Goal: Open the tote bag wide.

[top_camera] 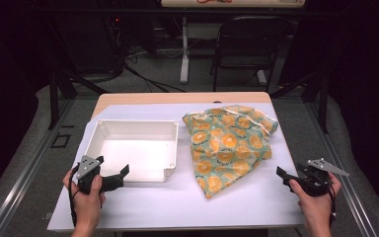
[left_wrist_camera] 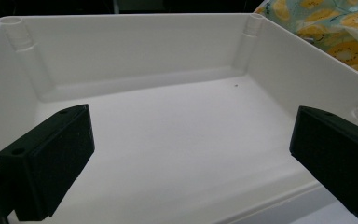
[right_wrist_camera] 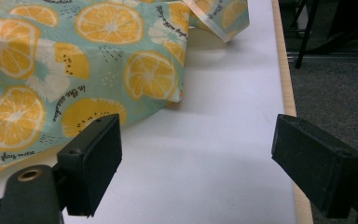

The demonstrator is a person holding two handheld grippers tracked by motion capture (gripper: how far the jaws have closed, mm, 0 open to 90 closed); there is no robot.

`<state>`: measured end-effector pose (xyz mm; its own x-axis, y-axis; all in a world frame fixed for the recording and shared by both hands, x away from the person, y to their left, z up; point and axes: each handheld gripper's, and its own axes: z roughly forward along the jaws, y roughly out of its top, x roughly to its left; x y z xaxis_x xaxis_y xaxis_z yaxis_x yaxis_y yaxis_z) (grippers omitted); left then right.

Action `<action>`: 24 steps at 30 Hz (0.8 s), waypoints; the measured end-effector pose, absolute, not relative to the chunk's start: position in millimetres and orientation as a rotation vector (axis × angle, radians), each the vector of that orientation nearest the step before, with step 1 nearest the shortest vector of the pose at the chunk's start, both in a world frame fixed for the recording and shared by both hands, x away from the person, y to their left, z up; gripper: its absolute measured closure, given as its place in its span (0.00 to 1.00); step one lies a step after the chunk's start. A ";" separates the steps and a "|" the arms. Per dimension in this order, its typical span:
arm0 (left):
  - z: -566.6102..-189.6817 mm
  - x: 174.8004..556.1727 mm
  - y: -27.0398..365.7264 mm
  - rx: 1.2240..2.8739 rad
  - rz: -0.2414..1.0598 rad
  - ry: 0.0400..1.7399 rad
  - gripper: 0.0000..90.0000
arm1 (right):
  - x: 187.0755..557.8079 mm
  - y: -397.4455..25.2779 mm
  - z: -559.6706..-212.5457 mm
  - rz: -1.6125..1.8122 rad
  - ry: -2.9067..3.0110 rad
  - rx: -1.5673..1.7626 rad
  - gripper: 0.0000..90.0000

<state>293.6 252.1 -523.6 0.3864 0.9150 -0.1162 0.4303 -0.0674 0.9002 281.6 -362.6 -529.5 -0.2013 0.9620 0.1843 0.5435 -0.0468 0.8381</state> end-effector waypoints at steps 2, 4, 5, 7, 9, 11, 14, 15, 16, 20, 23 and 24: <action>-524.1 293.9 253.1 1.670 0.619 1.210 0.00 | 282.1 -360.7 -529.0 1.173 1.779 1.582 0.17; -524.9 294.2 254.0 1.660 0.611 1.219 0.00 | 283.0 -354.3 -526.4 1.191 1.781 1.556 0.16; -525.1 294.1 254.4 1.658 0.608 1.221 0.00 | 283.2 -351.8 -524.6 1.187 1.785 1.542 0.16; -525.4 293.8 254.8 1.660 0.607 1.222 0.00 | 283.7 -349.9 -522.2 1.183 1.801 1.524 0.16; -526.4 292.9 254.8 1.668 0.598 1.222 0.00 | 285.7 -344.5 -518.2 1.197 1.802 1.497 0.16; -526.9 292.2 254.3 1.671 0.598 1.222 0.00 | 291.8 -335.0 -513.2 1.215 1.804 1.463 0.16; -526.6 291.1 253.3 1.676 0.596 1.219 0.00 | 297.0 -329.7 -509.3 1.211 1.820 1.448 0.16; -526.4 290.9 253.1 1.681 0.596 1.217 0.00 | 299.9 -327.1 -507.2 1.220 1.826 1.436 0.16; -526.4 290.8 252.5 1.682 0.595 1.216 0.00 | 302.5 -324.5 -504.8 1.231 1.820 1.430 0.16; -526.9 290.5 250.4 1.685 0.594 1.215 0.00 | 313.6 -316.9 -495.0 1.243 1.825 1.400 0.15; -526.7 290.1 249.5 1.689 0.594 1.215 0.00 | 324.9 -312.3 -492.0 1.258 1.833 1.397 0.15; -527.0 290.1 249.3 1.686 0.595 1.214 0.00 | 329.1 -310.3 -491.8 1.261 1.845 1.397 0.14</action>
